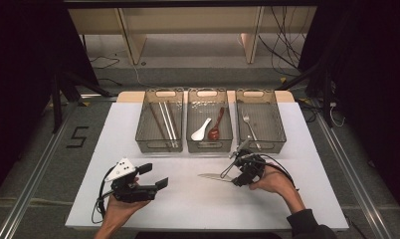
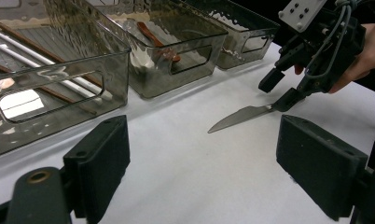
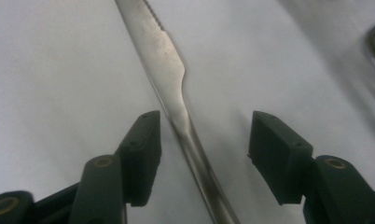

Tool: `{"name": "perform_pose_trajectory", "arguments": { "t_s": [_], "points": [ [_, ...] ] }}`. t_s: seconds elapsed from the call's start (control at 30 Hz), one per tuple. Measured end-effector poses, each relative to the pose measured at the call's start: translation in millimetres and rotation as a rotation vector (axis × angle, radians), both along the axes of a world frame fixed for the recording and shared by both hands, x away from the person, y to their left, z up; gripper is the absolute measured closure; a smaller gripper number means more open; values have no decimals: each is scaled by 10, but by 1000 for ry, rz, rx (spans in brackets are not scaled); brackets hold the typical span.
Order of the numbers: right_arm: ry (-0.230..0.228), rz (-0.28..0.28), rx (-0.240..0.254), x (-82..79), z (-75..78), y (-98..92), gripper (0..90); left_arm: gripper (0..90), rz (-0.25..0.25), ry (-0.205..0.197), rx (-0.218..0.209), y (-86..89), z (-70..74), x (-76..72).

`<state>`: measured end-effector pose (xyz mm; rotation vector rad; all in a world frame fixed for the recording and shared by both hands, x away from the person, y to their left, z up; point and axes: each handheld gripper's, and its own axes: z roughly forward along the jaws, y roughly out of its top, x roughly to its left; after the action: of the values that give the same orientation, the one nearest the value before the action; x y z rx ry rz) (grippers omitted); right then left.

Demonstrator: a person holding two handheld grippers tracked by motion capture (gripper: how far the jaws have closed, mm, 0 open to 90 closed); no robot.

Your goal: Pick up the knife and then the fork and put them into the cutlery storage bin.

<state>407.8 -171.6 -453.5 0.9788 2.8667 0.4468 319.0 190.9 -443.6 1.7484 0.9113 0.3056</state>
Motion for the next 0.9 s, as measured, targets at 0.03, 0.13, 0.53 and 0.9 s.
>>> {"name": "perform_pose_trajectory", "arguments": {
  "t_s": [0.03, 0.13, 0.53, 0.9],
  "points": [
    [5, 5, -8, -1, -9, 3, 460, 169, 0, 0, 0, 0, 0, 0],
    [12, 15, -19, -5, -32, 9, 507, 169, 0, 1, 1, -1, -1, 1],
    [21, 33, -35, -13, -42, 19, 616, 169, 0, 1, 2, -4, 1, -1],
    [27, 49, -58, -40, -35, 48, 675, 169, -1, 1, 3, -6, 5, -3]
  ]
}}
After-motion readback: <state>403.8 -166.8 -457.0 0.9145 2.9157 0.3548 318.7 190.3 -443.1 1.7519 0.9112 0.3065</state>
